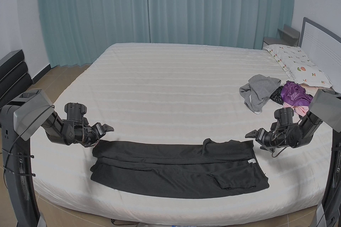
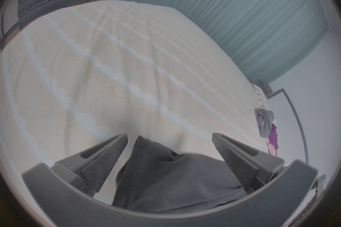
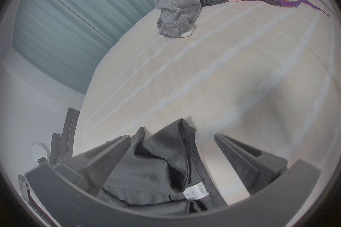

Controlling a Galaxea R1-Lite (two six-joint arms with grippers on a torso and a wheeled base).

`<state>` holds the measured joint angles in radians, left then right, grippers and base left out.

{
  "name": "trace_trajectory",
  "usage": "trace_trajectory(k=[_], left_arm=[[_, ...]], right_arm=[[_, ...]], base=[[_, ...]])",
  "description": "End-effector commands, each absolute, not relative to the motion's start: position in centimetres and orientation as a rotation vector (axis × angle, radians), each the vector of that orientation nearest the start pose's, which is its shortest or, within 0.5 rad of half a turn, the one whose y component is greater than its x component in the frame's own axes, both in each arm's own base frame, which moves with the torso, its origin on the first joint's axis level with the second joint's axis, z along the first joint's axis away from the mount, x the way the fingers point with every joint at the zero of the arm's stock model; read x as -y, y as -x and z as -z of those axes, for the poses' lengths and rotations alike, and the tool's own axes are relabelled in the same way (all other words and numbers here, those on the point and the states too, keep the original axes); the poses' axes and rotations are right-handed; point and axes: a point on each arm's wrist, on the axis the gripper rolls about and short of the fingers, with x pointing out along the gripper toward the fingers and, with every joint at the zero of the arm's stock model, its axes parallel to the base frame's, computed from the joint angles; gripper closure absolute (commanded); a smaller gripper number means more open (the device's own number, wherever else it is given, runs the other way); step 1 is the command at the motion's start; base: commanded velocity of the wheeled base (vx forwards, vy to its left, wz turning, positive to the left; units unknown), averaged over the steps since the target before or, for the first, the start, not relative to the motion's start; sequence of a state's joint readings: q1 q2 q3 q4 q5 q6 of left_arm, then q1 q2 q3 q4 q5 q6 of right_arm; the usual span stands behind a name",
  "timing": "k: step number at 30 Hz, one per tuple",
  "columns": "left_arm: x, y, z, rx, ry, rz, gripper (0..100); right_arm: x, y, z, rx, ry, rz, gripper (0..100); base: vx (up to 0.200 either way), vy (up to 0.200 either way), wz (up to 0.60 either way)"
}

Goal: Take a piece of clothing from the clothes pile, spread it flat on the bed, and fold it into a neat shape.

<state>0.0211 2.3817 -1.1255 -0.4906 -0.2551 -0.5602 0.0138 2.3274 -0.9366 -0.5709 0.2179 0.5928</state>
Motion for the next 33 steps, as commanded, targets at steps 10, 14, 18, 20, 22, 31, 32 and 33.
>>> trace_trajectory(k=[10, 14, 18, 20, 22, 31, 32, 33], left_arm=[[-0.7, -42.2, 2.8, -0.828, 0.624, -0.019, 100], [-0.9, -42.4, 2.9, -0.815, 0.612, -0.060, 100], [-1.0, -42.4, 2.9, -0.811, 0.611, -0.066, 100], [-1.0, -42.4, 2.8, -0.810, 0.611, -0.066, 100], [-1.0, -42.4, 2.8, -0.809, 0.610, -0.069, 100], [-1.2, -42.9, 2.1, -0.776, 0.670, -0.097, 100], [-1.4, -42.9, 2.1, -0.775, 0.673, -0.100, 100], [-1.4, -42.9, 2.1, -0.774, 0.674, -0.102, 100]], right_arm=[[-1.8, -39.3, 3.1, -0.881, -0.626, 0.020, 0], [-2.4, -39.6, 3.3, -0.884, -0.620, 0.009, 0], [-2.7, -40.1, 3.3, -0.892, -0.603, 0.038, 100], [-2.7, -40.2, 3.2, -0.889, -0.598, 0.051, 100], [-2.7, -40.3, 3.0, -0.882, -0.598, 0.056, 100], [-1.5, -40.5, 2.3, -0.846, -0.621, 0.079, 100], [-1.4, -40.5, 2.3, -0.844, -0.623, 0.080, 100], [-1.3, -40.6, 2.2, -0.839, -0.624, 0.080, 100]], base=[[0.000, 0.000, 0.00], [0.000, 0.000, 0.00], [0.000, 0.000, 0.00], [0.000, 0.000, 0.00], [0.000, 0.000, 0.00], [0.000, 0.000, 0.00], [0.000, 0.000, 0.00], [0.000, 0.000, 0.00]])
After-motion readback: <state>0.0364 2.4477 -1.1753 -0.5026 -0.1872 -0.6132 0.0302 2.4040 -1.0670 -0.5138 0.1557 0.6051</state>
